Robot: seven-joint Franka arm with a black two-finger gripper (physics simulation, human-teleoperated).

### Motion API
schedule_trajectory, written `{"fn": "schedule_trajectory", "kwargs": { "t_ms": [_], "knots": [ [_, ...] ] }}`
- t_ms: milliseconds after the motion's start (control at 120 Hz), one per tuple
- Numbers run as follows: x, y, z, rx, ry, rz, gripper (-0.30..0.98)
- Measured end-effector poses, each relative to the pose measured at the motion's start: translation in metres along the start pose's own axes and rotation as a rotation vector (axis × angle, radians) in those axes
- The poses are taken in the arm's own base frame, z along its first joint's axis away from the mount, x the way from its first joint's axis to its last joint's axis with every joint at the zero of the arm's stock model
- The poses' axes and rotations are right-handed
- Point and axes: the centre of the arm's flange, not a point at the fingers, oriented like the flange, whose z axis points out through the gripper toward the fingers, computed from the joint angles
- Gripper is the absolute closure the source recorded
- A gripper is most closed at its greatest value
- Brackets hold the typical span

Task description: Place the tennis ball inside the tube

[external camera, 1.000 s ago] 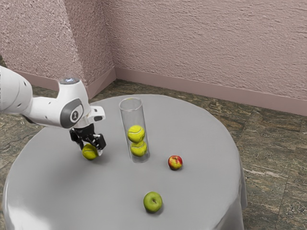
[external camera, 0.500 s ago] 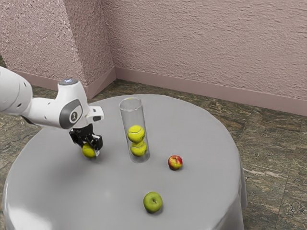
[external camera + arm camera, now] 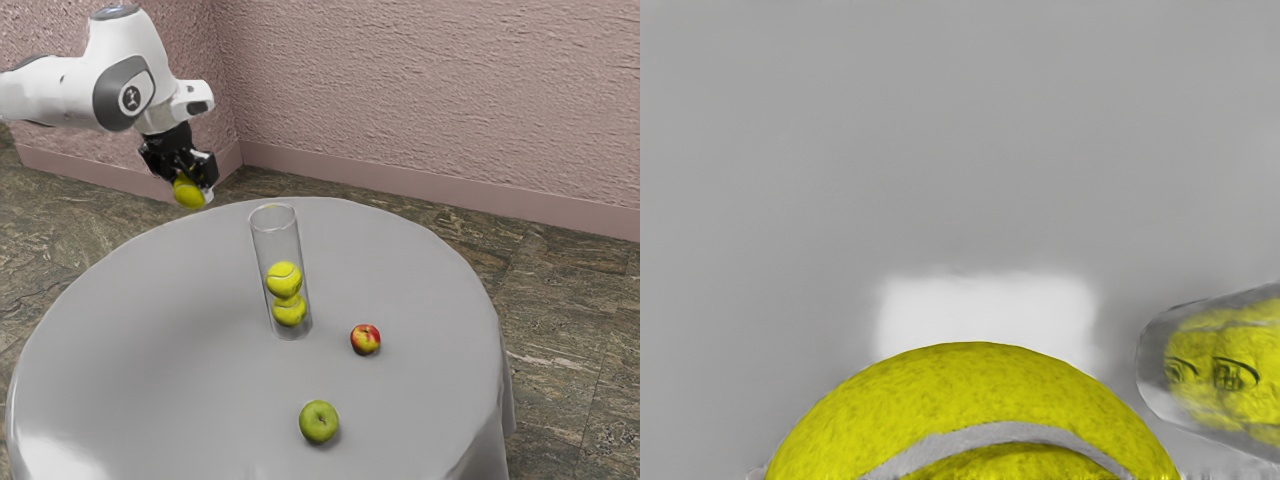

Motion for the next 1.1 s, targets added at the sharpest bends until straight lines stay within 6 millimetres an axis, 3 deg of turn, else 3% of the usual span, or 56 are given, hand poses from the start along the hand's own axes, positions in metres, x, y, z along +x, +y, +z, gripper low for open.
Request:
{"fn": "schedule_trajectory", "kwargs": {
  "t_ms": [192,517,658,825,933,1100],
  "knots": [
    [0.019,0.050,-0.002,-0.025,-0.065,0.076,0.29],
    [0.033,0.107,0.000,-0.048,-0.112,0.148,0.28],
    [0.035,0.123,0.002,-0.054,-0.126,0.162,0.24],
    [0.035,0.133,0.001,-0.061,-0.130,0.168,0.11],
    [0.029,0.127,0.001,-0.052,-0.141,0.159,0.07],
    [-0.001,0.102,-0.033,-0.023,-0.140,0.119,0.03]
  ]
}}
